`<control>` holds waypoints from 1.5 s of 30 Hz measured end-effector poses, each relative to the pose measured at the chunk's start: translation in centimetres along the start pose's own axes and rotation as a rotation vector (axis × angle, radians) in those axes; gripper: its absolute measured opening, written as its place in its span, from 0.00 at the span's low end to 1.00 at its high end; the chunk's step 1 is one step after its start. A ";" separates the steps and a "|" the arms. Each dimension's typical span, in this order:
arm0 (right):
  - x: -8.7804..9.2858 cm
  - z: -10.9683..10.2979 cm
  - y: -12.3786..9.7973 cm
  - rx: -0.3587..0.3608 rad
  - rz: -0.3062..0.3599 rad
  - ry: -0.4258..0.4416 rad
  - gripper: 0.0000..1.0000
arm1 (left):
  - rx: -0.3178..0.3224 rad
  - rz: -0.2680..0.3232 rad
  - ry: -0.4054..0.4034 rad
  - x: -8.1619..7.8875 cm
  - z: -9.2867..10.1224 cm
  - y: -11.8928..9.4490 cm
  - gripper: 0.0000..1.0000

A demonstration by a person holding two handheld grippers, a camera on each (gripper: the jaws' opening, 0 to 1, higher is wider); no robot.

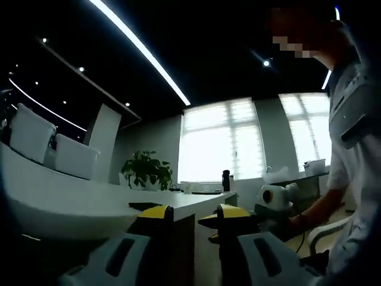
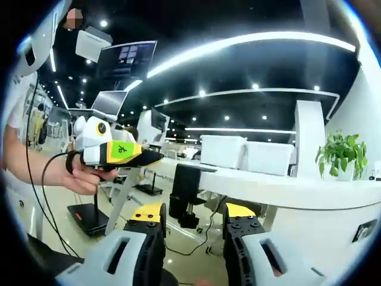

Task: Clamp the fixed fixture on the desktop, loosen the retaining clip, secure it to the edge of the desk, and tighten the retaining clip.

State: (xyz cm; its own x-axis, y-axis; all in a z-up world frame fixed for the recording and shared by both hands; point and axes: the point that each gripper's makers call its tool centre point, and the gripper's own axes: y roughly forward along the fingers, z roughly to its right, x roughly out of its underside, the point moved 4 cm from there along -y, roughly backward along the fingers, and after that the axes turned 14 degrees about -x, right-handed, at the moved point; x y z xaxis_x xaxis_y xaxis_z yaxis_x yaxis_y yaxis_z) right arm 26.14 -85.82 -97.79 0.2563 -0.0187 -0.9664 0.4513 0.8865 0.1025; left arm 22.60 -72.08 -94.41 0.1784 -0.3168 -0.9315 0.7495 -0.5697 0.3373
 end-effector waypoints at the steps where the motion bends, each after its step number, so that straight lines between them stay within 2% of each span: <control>1: -0.4 0.1 -0.1 0.000 0.009 0.004 0.37 | -0.015 -0.002 -0.010 -0.3 -0.1 -0.4 0.34; 6: -2.1 0.6 -0.8 0.001 0.041 0.032 0.38 | -0.075 0.009 -0.018 -1.7 -0.5 -1.7 0.38; 10: -2.9 0.8 -1.2 -0.013 0.029 -0.013 0.40 | -0.098 0.010 -0.022 -2.6 -0.4 -2.3 0.39; 17: -5.4 1.3 -2.7 -0.016 0.043 -0.019 0.41 | -0.129 -0.018 -0.002 -3.9 -0.6 -3.0 0.41; 21: -6.9 1.7 -3.6 -0.040 0.044 -0.020 0.44 | -0.159 -0.023 -0.001 -5.3 -1.0 -3.7 0.43; 24: -7.9 2.3 -4.3 -0.049 0.017 -0.030 0.46 | -0.194 -0.004 0.001 -6.7 -1.3 -4.2 0.43; 26: -8.7 2.7 -5.0 -0.050 0.004 -0.043 0.46 | -0.195 -0.002 0.000 -7.7 -1.3 -4.6 0.44; 30: -9.9 3.5 -6.3 -0.073 -0.047 -0.085 0.46 | -0.219 -0.046 0.057 -8.8 -1.7 -5.4 0.48; 34: -10.8 4.2 -7.0 -0.077 -0.082 -0.122 0.46 | -0.236 -0.087 0.071 -9.8 -1.9 -5.8 0.53; 37: -11.2 4.7 -7.5 -0.075 -0.096 -0.064 0.47 | -0.245 -0.123 0.084 -10.3 -1.8 -5.9 0.57; 38: -10.8 5.0 -7.8 -0.059 -0.124 0.014 0.47 | -0.245 -0.145 0.093 -10.4 -1.7 -6.0 0.57; 41: -10.7 6.3 -8.5 -0.021 -0.114 0.195 0.47 | -0.244 -0.216 0.119 -10.6 -1.4 -6.3 0.55; 43: -10.5 7.7 -9.3 0.018 -0.134 0.216 0.47 | -0.254 -0.277 0.047 -10.8 -1.2 -6.8 0.53; 45: -10.2 8.8 -10.3 0.055 -0.185 0.186 0.47 | -0.271 -0.293 0.062 -11.3 -1.4 -7.1 0.55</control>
State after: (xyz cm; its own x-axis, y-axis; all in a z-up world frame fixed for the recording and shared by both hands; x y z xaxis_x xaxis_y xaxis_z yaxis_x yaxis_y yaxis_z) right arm 26.41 -98.80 -86.96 0.0064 -0.0884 -0.9961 0.5228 0.8494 -0.0721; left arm 16.12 -63.42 -86.47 -0.0352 -0.1195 -0.9922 0.9137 -0.4061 0.0165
